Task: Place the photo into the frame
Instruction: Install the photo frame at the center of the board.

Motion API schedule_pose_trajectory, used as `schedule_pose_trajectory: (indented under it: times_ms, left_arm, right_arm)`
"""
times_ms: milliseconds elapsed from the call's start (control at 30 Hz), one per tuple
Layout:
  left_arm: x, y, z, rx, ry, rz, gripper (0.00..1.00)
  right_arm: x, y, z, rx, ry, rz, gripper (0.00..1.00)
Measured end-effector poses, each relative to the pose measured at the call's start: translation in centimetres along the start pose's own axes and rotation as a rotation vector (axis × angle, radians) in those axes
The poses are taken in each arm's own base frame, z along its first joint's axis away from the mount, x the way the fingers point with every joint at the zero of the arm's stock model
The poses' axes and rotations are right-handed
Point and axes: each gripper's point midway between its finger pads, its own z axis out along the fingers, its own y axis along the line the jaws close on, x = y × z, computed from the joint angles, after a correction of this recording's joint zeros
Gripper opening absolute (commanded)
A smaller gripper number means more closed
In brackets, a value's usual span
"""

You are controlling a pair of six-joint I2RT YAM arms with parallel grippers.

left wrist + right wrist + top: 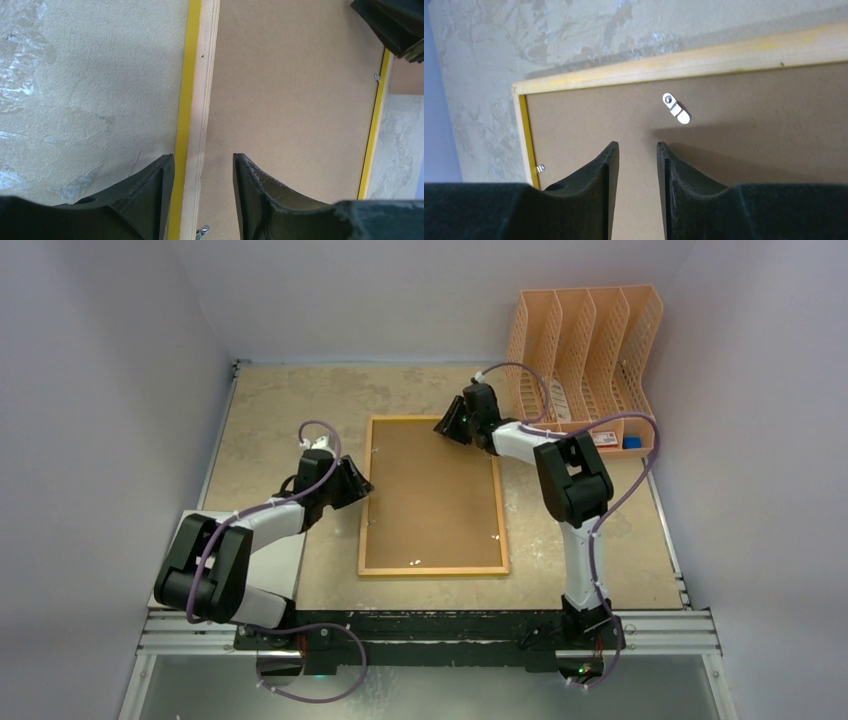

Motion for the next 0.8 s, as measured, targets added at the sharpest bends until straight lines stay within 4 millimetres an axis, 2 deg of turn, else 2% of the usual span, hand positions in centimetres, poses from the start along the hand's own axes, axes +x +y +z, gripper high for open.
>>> schedule_pose_trajectory:
  times_ms: [333, 500, 800]
  left_arm:
    - [1.2, 0.5, -0.1, 0.0, 0.033, -0.001, 0.46]
    - [1.9, 0.3, -0.3, 0.021, 0.062, 0.002, 0.46]
    - [2.9, 0.9, -0.3, 0.026, 0.088, 0.01, 0.34]
  right_arm:
    - [-3.1, 2.4, 1.5, -0.006, -0.041, 0.033, 0.38]
    - [-2.9, 2.2, 2.0, 0.016, -0.014, 0.036, 0.38]
    - [-1.4, 0.8, 1.8, 0.072, 0.04, 0.043, 0.38]
